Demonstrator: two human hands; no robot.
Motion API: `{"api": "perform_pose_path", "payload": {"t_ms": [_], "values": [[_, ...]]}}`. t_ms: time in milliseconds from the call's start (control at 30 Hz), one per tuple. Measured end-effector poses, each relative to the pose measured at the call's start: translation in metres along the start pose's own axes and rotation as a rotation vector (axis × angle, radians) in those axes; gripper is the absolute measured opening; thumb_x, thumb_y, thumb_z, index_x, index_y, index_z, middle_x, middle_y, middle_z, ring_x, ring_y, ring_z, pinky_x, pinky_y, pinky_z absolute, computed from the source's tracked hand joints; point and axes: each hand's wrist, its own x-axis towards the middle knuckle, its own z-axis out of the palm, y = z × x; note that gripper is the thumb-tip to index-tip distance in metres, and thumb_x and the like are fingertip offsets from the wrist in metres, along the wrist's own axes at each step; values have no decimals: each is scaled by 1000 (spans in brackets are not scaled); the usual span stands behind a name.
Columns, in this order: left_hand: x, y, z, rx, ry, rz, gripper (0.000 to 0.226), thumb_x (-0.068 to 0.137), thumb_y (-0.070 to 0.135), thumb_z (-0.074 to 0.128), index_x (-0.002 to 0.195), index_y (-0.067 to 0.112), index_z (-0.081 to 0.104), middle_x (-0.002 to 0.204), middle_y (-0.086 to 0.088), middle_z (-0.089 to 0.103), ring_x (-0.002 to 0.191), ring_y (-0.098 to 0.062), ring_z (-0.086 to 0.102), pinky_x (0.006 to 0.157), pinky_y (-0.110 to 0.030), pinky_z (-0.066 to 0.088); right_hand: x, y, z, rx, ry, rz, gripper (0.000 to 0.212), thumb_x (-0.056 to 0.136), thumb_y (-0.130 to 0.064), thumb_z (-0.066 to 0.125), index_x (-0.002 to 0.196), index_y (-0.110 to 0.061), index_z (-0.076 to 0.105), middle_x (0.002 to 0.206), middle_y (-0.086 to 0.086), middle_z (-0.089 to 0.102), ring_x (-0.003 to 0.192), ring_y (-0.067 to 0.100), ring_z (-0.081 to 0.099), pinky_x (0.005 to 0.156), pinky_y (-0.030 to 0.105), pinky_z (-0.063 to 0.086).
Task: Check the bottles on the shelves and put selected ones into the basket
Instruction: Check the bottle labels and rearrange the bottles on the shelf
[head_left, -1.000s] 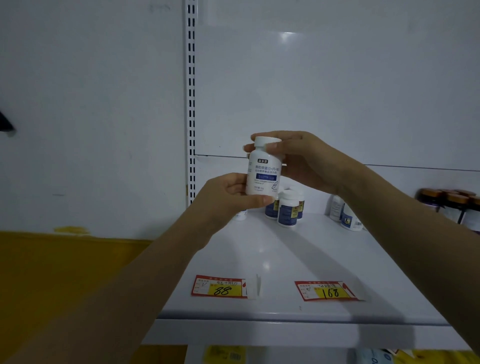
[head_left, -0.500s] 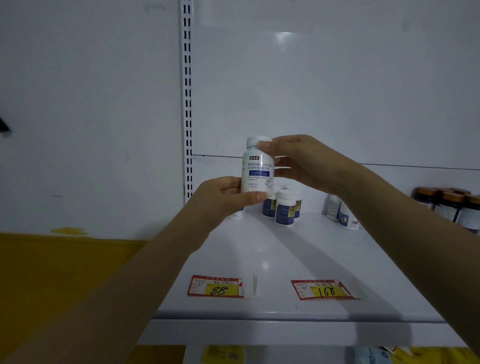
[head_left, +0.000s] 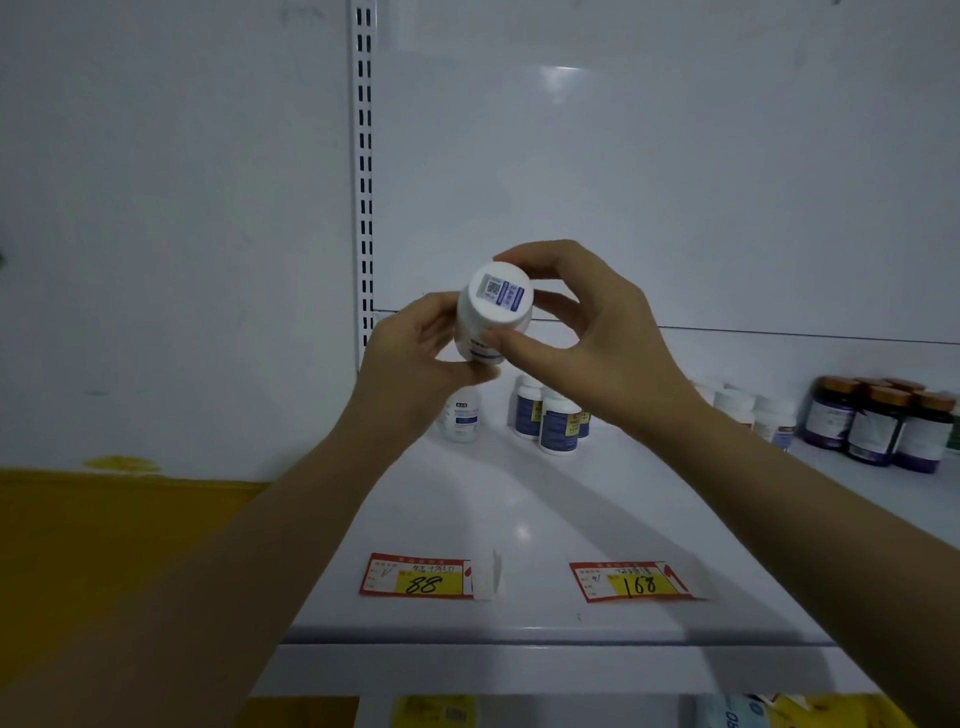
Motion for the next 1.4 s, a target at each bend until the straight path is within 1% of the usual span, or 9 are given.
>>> {"api": "perform_pose_path", "payload": {"t_ms": [200,367,500,700,833,1000,1100,1233,1400], "values": [[4,8,-1,109,-35,23,53,63,0,82,104,28,62,96,23,65,98,4,63,93,-16,48,3,1,-4,-17,56,-26,43,81,-12,72,122,-11,57,115,-4,62,107,2,58,91,16,48],[0,30,-3,120,-124,-89,26,66,32,77,85,37,60,72,23,68,74,9,66,65,-7,50,40,-4,-18,314,-2,375,38,87,-26,67,120,-8,61,105,4,71,96,13,69,85,25,55],[5,40,-5,-62,-211,-425,45,65,47,69,100,19,65,91,-1,75,88,-16,71,84,-27,54,62,0,-21,430,-147,755,40,85,-35,67,109,-4,65,90,7,70,76,16,70,65,23,57],[4,41,-7,-121,-364,-734,48,78,51,62,98,8,64,93,-12,74,87,-22,72,88,-34,53,59,15,-17,338,-283,1101,41,85,-38,68,101,-1,61,89,11,62,66,15,62,46,19,52],[4,37,-6,-105,-362,-719,38,76,44,67,100,14,63,94,-10,74,88,-21,72,87,-34,53,55,20,-14,379,-264,1036,42,85,-34,68,112,-2,63,92,10,64,72,17,63,55,22,57],[6,27,-1,-38,-235,-537,45,65,26,79,107,16,66,97,2,74,94,-12,69,89,-28,52,56,14,-22,497,-212,654,38,79,-24,71,111,-4,66,102,8,72,91,18,70,83,28,57],[4,19,-3,39,-133,-377,32,68,16,81,96,23,67,86,12,74,80,-2,69,72,-17,52,48,17,-21,458,-161,483,32,84,-15,68,115,-7,65,109,7,71,100,18,68,90,28,54],[-2,6,-4,91,-114,-308,42,64,7,83,101,16,65,94,6,72,83,-8,70,77,-19,55,33,29,-16,389,-167,442,31,83,-13,69,114,-14,66,108,3,72,102,15,67,94,29,52],[-4,-12,-7,219,-112,-345,42,62,16,85,96,24,61,89,13,66,84,-4,66,76,-18,50,35,33,-8,73,-309,433,31,85,-30,68,115,-26,63,108,-10,69,101,6,65,91,25,51]]}}
